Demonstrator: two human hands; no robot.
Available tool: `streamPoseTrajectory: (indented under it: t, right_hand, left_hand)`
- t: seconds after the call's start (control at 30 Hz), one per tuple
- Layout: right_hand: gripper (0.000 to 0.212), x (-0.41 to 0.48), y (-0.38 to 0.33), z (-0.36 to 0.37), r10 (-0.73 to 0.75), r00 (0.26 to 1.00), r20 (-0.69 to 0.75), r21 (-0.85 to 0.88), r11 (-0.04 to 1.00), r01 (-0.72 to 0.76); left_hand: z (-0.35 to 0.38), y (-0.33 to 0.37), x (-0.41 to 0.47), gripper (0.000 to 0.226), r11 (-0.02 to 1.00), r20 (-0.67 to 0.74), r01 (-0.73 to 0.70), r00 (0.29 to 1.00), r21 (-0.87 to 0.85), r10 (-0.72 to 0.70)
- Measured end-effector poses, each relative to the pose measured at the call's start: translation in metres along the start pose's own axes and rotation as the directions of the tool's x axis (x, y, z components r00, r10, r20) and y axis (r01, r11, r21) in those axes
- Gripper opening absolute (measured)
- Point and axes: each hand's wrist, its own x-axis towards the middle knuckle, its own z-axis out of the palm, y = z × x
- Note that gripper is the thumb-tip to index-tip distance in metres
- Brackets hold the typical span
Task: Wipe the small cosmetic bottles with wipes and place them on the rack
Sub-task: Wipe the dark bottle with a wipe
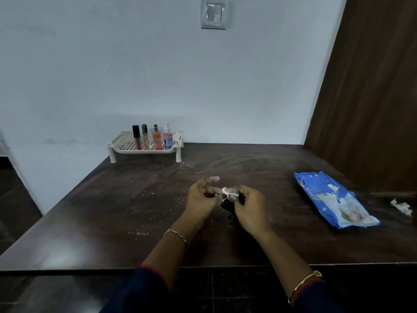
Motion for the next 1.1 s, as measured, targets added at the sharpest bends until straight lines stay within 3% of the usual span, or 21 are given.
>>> streamPoseTrajectory:
  t: [0.17,0.33,0.4,0.5,0.57,0.7,0.83,0.97,1.1]
  right_hand:
    - [0.019,-0.006,0.014,-0.020,-0.045,0.999,0.025,-0.153,0.987,0.048]
    - [0.021,0.004,0.024,-0.037,0.123,0.981,0.152,-0.241,0.967,-0.084]
    - [0.021,0.010,0.018,-0.036,0.158,0.969,0.189,-0.139,0.981,-0.133]
    - [0.014,0.010,0.003,-0.030,0.129,0.955,0.266,0.144,0.974,-0.172]
    - [0.013,0.007,-0.001,-0.029,0.101,0.946,0.309,0.194,0.967,-0.167]
    - [0.032,0.001,0.004,-0.031,0.056,0.938,0.343,0.174,0.977,-0.121]
    - [0.031,-0.002,0.003,-0.035,0.099,0.957,0.274,0.286,0.941,-0.179]
    - [0.031,-0.001,-0.005,-0.033,0.143,0.987,0.068,0.394,0.906,-0.158]
    - [0.031,-0.001,-0.009,-0.028,0.238,0.970,0.055,0.531,0.816,-0.230]
  left_hand:
    - [0.002,-0.001,-0.001,0.050,0.994,-0.044,0.032,0.998,-0.102,-0.037]
    - [0.006,0.000,-0.002,0.048,0.992,-0.047,0.011,0.999,-0.127,-0.018]
    - [0.010,0.003,-0.003,0.046,0.991,-0.049,-0.011,0.999,-0.136,0.005]
    - [0.013,0.007,-0.003,0.045,0.984,-0.062,-0.031,0.998,-0.178,0.020]
    - [0.011,0.011,-0.002,0.043,0.972,-0.082,-0.015,0.997,-0.234,-0.004]
    - [0.004,0.019,0.001,0.038,0.926,-0.090,0.023,0.994,-0.376,-0.061]
    - [0.000,0.028,0.002,0.037,0.903,-0.101,0.025,0.992,-0.429,-0.075]
    - [-0.001,0.034,0.002,0.034,0.846,-0.140,0.028,0.983,-0.533,-0.120]
    - [0.000,0.038,-0.002,0.024,0.808,-0.069,0.052,0.991,-0.587,-0.114]
